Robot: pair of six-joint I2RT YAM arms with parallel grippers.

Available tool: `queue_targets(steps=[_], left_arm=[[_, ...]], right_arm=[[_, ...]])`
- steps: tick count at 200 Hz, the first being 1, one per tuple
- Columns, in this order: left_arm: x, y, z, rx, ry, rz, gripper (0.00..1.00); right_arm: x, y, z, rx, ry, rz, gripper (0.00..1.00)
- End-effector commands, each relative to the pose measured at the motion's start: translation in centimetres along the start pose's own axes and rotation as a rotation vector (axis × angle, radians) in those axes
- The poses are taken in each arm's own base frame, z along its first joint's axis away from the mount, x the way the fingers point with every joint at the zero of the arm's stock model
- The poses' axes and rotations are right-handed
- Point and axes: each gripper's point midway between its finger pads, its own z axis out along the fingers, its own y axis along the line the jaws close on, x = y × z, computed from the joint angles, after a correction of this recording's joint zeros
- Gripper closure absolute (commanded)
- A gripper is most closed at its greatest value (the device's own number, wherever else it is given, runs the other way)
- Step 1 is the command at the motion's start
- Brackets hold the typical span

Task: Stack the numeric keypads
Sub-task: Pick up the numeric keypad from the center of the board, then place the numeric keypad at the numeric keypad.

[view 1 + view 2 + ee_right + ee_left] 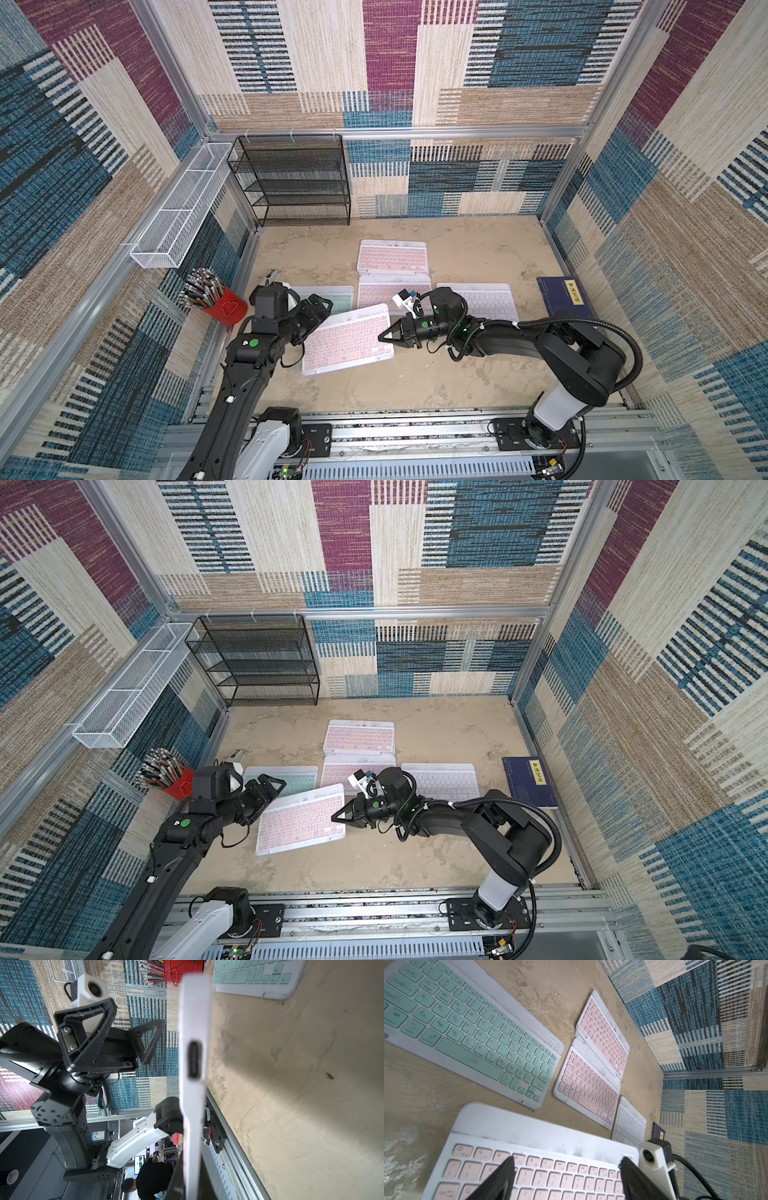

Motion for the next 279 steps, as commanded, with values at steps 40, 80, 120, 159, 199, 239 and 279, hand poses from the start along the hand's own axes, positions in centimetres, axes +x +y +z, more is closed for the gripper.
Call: queue_targets(steps=[40, 80, 120, 159, 199, 239, 279], left_arm=[[-2.0, -2.3, 1.4, 0.044, 0.008, 0.046, 0.21], [-4.1, -4.2, 4.0, 0.065, 0.037, 0.074, 0.22], [-4.3, -5.1, 6.0, 0.075, 0.099, 0.102, 0.23], [-4.0, -5.0, 7.2, 0.085, 0.135, 0.117, 0.23], [-4.5, -5.4, 8.7, 0.102, 0.151, 0.115, 0.23], [-4.0, -5.6, 10.3, 0.117, 0.191, 0.108, 0.24], [-3.1, -5.0, 10.9, 0.112, 0.208, 0.102, 0.24]], right_arm=[[-7.4, 1.1, -6.8, 0.077, -0.221, -0.100, 1.00], [-14.0, 0.1, -9.4, 0.123, -0.318, -0.108, 1.00], [-21.2, -0.6, -11.0, 0.129, -0.371, -0.124, 1.00], [-25.9, -2.3, -11.0, 0.107, -0.343, -0.114, 1.00], [-27.5, -3.6, -11.3, 0.073, -0.298, -0.114, 1.00], [-27.5, -5.1, -11.6, 0.059, -0.264, -0.108, 1.00], [-28.2, -5.0, -12.1, 0.031, -0.244, -0.121, 1.00]])
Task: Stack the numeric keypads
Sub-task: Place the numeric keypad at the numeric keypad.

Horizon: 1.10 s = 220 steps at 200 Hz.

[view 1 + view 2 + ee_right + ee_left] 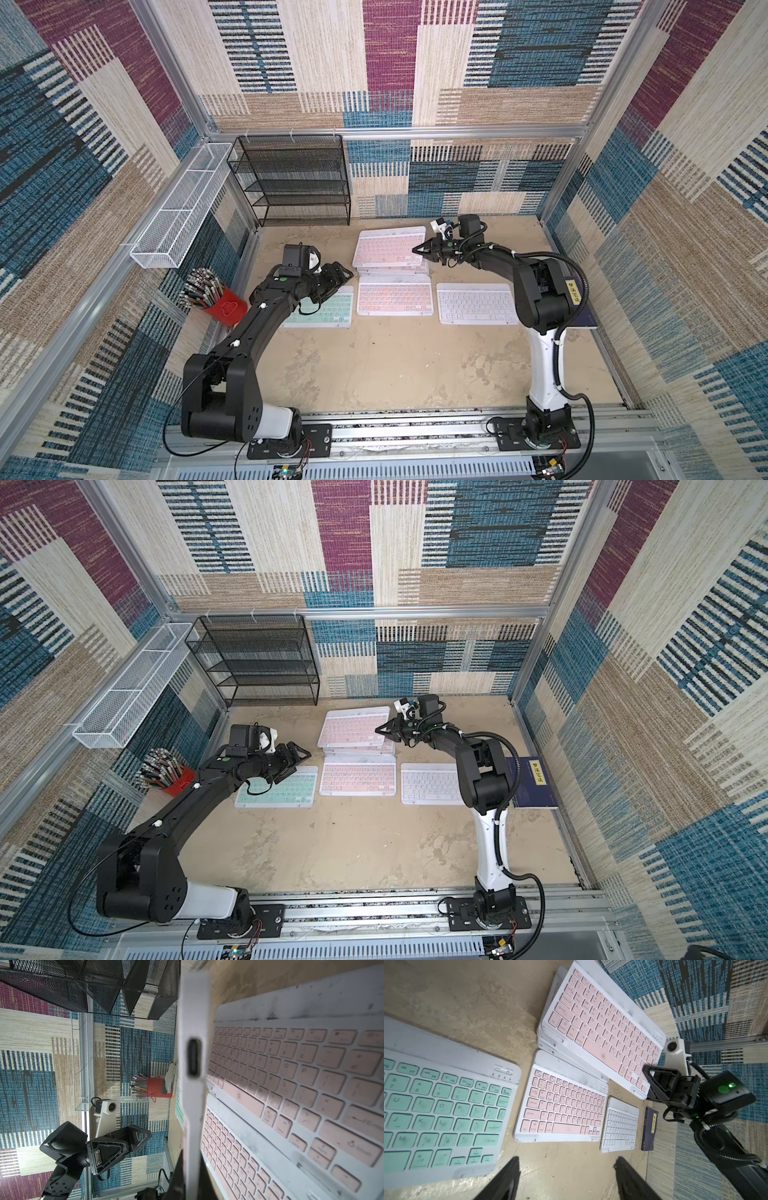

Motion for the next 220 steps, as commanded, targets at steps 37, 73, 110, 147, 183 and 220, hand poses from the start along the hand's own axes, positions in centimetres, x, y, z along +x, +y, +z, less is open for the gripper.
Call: queue_targets(steps=[37, 73, 110, 147, 183, 220], left_arm=[[0.8, 0.2, 0.7, 0.021, 0.022, 0.009, 0.25], [0.9, 0.3, 0.8, 0.019, 0.026, 0.014, 0.25], [1.1, 0.5, 1.0, 0.019, 0.029, 0.010, 0.25], [1.3, 0.7, 1.2, 0.018, 0.032, 0.005, 0.25], [1.5, 1.1, 1.3, 0.011, 0.034, 0.000, 0.25], [1.5, 1.1, 1.4, 0.014, 0.035, -0.004, 0.25]], right_arm=[[-1.0, 0.8, -0.5, -0.084, 0.048, -0.057, 1.00], [-1.2, -0.7, -0.6, -0.081, 0.056, -0.039, 1.00], [-0.9, -2.6, -0.4, -0.054, 0.061, -0.013, 1.00], [-0.8, -4.6, -0.1, -0.031, 0.062, 0.022, 1.00], [-1.2, -6.7, -0.2, 0.034, 0.048, 0.041, 0.86], [-1.5, -8.1, -0.4, 0.135, 0.037, 0.035, 0.60]])
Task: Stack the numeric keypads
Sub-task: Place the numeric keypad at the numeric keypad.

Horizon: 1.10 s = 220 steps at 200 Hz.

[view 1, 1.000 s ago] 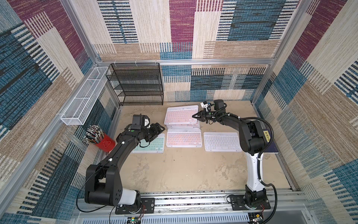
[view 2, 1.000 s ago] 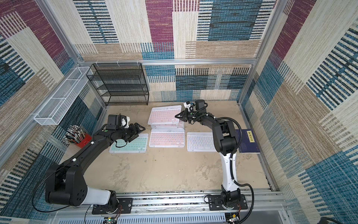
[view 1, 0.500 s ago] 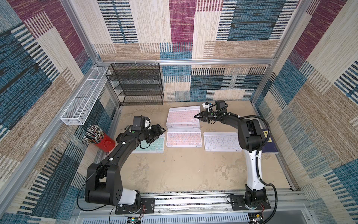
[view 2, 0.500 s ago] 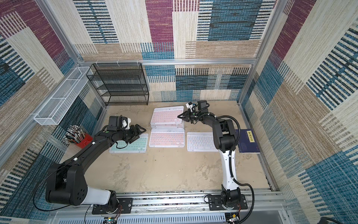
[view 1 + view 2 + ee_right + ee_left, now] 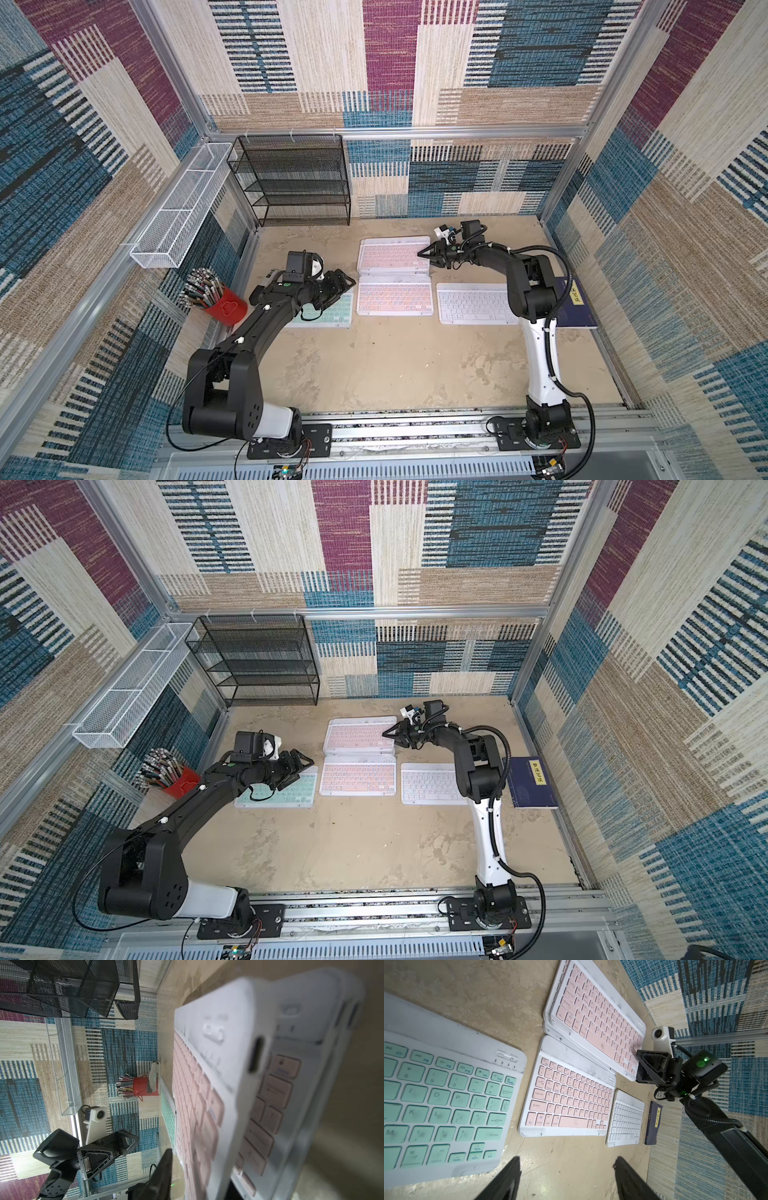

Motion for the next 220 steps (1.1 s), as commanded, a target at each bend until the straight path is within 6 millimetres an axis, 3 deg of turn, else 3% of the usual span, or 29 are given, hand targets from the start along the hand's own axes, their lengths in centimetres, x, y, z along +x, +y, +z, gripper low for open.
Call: queue_targets(steps=[1, 83, 150, 178, 198, 220], left_arm=[[-0.3, -0.3, 0.1, 0.018, -0.011, 0.010, 0.25], [0.3, -0.3, 0.2, 0.024, -0.008, 0.006, 0.25], [0.6, 0.0, 0.4, 0.021, -0.004, 0.004, 0.25], [0.9, 0.4, 0.3, 0.009, -0.003, 0.003, 0.25], [1.0, 0.6, 0.1, 0.002, -0.010, 0.003, 0.21], [1.0, 1.2, -0.2, -0.040, -0.017, 0.006, 0.06]], right_arm=[[0.0, -1.1, -0.2, 0.073, -0.008, -0.020, 0.60], [-1.3, -2.1, -1.1, 0.239, -0.067, -0.039, 0.49], [-2.1, -2.3, 0.4, 0.343, -0.048, -0.075, 0.44], [-2.1, -3.4, 0.7, 0.406, -0.044, -0.062, 0.44], [-2.6, -3.2, 0.0, 0.444, -0.079, -0.076, 0.43], [-3.4, -2.5, -0.8, 0.488, -0.109, -0.090, 0.41]])
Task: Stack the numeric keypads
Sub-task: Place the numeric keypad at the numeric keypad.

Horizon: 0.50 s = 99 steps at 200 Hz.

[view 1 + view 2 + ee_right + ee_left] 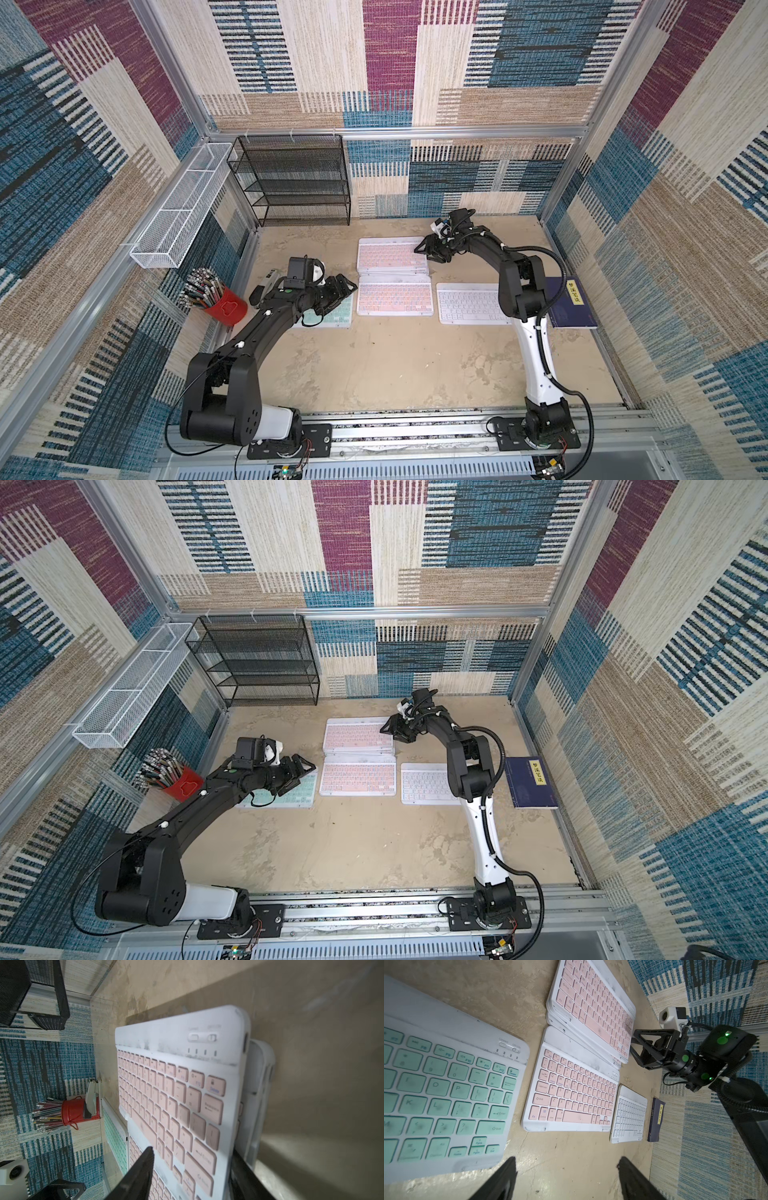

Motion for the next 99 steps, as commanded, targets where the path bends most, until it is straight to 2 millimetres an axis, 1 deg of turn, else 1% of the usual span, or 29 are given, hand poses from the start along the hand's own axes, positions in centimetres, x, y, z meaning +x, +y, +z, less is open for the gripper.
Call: queue_targets(steps=[1, 12, 26, 37, 49, 55, 68, 73, 78, 79, 85, 87, 92, 95, 99], left_arm=[[-0.2, 0.6, -0.4, -0.045, -0.019, 0.004, 0.05], [-0.2, 1.1, -0.5, -0.083, -0.019, 0.013, 0.00], [-0.4, 1.9, -0.8, -0.139, -0.036, 0.022, 0.01], [-0.5, 2.2, -0.9, -0.156, -0.046, 0.042, 0.01], [-0.6, 1.9, -0.9, -0.154, -0.057, 0.080, 0.01], [-0.6, 1.7, -1.0, -0.157, -0.062, 0.100, 0.01], [-0.8, 1.4, -1.0, -0.163, -0.075, 0.139, 0.01], [-0.9, 1.3, -1.0, -0.161, -0.083, 0.148, 0.01], [-1.0, 1.0, -1.0, -0.151, -0.092, 0.154, 0.01], [-1.1, 1.0, -1.0, -0.149, -0.095, 0.154, 0.01], [-1.3, 0.7, -1.0, -0.136, -0.110, 0.153, 0.01], [-1.3, 0.7, -1.0, -0.133, -0.113, 0.147, 0.01], [-1.5, 0.7, -1.1, -0.132, -0.127, 0.135, 0.01], [-1.7, 0.6, -1.1, -0.133, -0.134, 0.128, 0.01], [-1.8, 0.6, -1.2, -0.136, -0.144, 0.118, 0.01]], right_arm=[[-0.8, -0.9, -1.2, 0.107, -0.038, -0.003, 0.41], [-1.0, -1.2, -1.6, 0.145, -0.047, -0.001, 0.40], [-1.4, -1.1, -2.4, 0.181, -0.068, -0.003, 0.39], [-1.6, -1.2, -3.1, 0.220, -0.088, -0.008, 0.38], [-1.7, -1.1, -4.1, 0.269, -0.117, -0.023, 0.38], [-1.9, -0.8, -4.9, 0.299, -0.142, -0.034, 0.38], [-2.0, 0.2, -6.6, 0.380, -0.213, -0.084, 0.38], [-2.2, 0.6, -7.6, 0.419, -0.253, -0.102, 0.37], [-2.2, 1.5, -8.3, 0.444, -0.292, -0.130, 0.38], [-2.1, 1.3, -8.3, 0.453, -0.294, -0.132, 0.38], [-1.8, 2.6, -9.2, 0.468, -0.338, -0.169, 0.38], [-1.8, 2.5, -9.5, 0.481, -0.352, -0.178, 0.38], [-1.6, 3.5, -10.3, 0.493, -0.395, -0.207, 0.38], [-1.3, 3.6, -10.4, 0.505, -0.410, -0.218, 0.38], [-1.2, 4.5, -11.3, 0.506, -0.444, -0.241, 0.38]])
